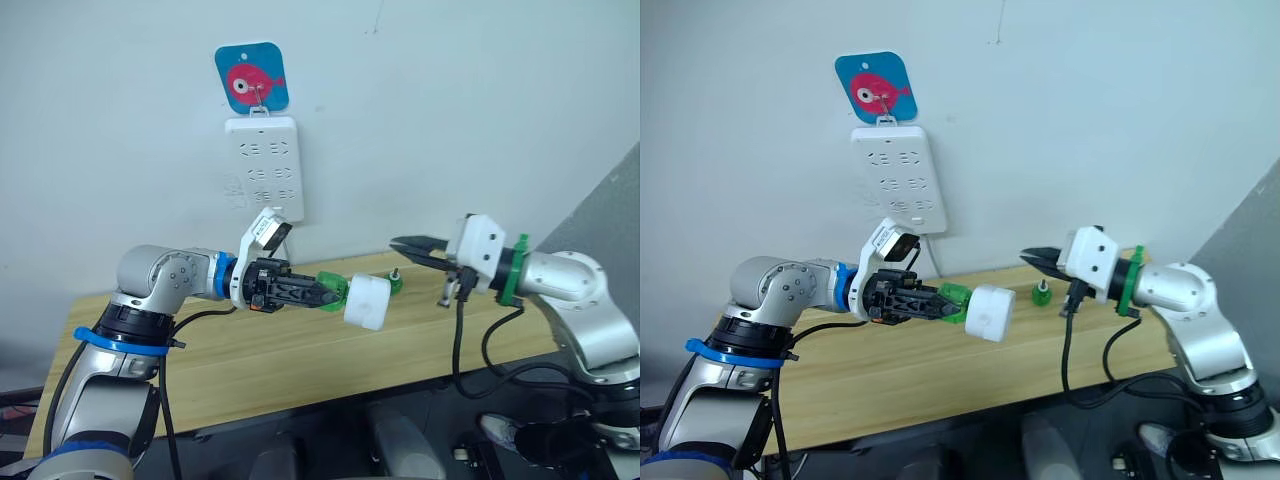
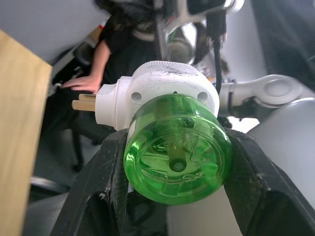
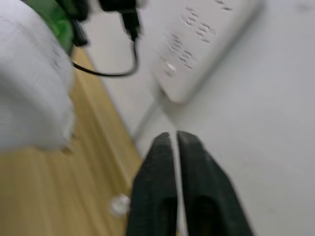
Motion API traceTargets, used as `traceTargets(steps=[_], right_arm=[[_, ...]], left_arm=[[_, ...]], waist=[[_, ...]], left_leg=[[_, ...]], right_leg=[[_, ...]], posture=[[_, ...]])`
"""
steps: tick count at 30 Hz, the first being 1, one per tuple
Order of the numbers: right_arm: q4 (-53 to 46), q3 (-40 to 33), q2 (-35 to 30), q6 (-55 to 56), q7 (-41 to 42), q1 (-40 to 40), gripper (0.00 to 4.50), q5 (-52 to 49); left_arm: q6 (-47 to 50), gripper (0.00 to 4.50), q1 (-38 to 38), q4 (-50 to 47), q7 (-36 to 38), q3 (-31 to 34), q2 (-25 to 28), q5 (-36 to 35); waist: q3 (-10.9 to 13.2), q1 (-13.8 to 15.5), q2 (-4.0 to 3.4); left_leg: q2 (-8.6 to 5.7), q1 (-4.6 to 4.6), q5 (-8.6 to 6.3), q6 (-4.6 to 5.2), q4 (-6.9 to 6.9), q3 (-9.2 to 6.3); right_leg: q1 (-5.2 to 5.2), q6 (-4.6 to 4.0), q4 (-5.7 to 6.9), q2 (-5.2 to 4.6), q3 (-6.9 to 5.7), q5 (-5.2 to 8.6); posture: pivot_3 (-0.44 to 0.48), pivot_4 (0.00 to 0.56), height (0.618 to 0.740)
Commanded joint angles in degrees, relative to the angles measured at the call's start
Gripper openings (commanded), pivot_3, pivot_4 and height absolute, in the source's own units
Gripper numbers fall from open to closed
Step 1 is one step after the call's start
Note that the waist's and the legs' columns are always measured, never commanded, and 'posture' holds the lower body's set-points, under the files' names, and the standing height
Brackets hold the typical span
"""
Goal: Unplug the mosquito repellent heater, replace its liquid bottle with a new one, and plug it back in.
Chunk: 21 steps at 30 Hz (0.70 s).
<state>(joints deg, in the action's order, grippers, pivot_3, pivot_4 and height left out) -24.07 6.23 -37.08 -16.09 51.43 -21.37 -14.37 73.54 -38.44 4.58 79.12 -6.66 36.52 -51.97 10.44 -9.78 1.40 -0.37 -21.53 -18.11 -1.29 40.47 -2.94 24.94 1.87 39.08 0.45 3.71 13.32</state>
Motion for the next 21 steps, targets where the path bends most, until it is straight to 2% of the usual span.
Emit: traceTargets(steps=[1,7,21], right_arm=[[-0.4,2.5,1.4,-1.3,1.7,-1.3,0.0,-2.0],[-2.1,4.8,1.8,-4.3,4.1,-0.4,0.0,-4.6],[-10.8,3.8,1.0,-14.2,3.8,3.3,0.0,-13.3]], left_arm=[[2.7,2.29,-0.4,-1.8,-1.2,3.6,-1.0,-4.3],[4.6,2.29,1.5,-4.0,-2.8,4.8,-0.7,-6.6],[7.7,2.29,1.7,-3.2,-9.1,8.8,-4.0,-11.5]], waist=[[0.0,0.1,0.0],[0.0,0.2,-0.03],[0.0,0.3,-0.02]], left_leg=[[-0.03,-0.05,0.0,0.0,0.02,-0.01],[-0.07,-0.06,0.0,0.0,0.06,-0.02],[-0.06,-0.06,0.0,-0.01,0.06,-0.04]], right_leg=[[0.02,0.0,-0.01,-0.06,-0.01,0.0],[0.03,0.0,0.0,-0.15,-0.02,0.0],[0.04,0.0,0.01,-0.15,-0.06,0.0]], posture=[[-0.232,0.124,0.74],[-0.214,0.124,0.74],[-0.216,0.126,0.74]])
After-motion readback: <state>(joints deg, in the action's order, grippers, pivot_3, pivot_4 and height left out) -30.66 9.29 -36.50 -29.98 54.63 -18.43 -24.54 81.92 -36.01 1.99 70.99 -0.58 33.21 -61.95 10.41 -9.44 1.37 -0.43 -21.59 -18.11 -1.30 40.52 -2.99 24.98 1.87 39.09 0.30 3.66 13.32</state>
